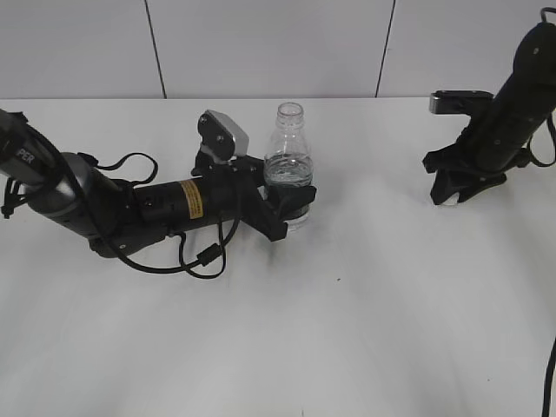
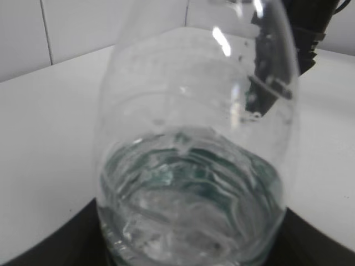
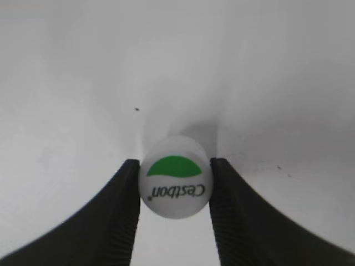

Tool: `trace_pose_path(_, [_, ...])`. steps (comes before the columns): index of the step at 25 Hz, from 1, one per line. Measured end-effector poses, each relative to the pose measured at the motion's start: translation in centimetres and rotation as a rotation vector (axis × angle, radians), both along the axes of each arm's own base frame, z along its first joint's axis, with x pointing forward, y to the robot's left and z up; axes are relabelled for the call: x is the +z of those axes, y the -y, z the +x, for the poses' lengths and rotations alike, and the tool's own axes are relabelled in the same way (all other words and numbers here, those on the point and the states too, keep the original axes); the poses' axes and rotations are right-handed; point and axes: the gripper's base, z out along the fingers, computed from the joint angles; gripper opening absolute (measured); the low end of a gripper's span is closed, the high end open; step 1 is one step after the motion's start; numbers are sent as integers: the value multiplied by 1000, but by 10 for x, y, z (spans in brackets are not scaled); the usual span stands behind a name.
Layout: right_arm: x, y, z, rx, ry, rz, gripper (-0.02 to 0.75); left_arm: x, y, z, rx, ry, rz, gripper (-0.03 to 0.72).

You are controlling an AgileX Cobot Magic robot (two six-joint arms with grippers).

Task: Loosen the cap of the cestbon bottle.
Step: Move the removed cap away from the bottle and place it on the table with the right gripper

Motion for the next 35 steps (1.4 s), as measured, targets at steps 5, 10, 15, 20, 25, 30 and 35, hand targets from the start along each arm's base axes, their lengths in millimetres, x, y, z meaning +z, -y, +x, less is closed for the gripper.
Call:
trace_pose_path(5, [0,-12,1,28,24,2,296,0,0,0,-3,2,1,412])
trace_pose_path(10, [-8,-12,0,32,-1,0,310,-1,0,0,-1,-2,8,412])
trace_pose_path(15, [-8,-12,-1,41,-14,3,477,-1,0,0,0,-3,9,412])
trace_pose_path(20, [-8,-13,-3,43,-28,8,572,-1,0,0,0,-3,10,412])
trace_pose_path(25, [-7,-13,-4,46,-40,11,580,-1,0,0,-1,-3,10,412])
trace_pose_path(30, [-7,-13,-5,49,-52,12,580,-1,0,0,-2,-3,12,444])
trace_pose_path(35, [-7,-13,-6,51,-61,13,580,-4,-1,0,-1,-15,46,553])
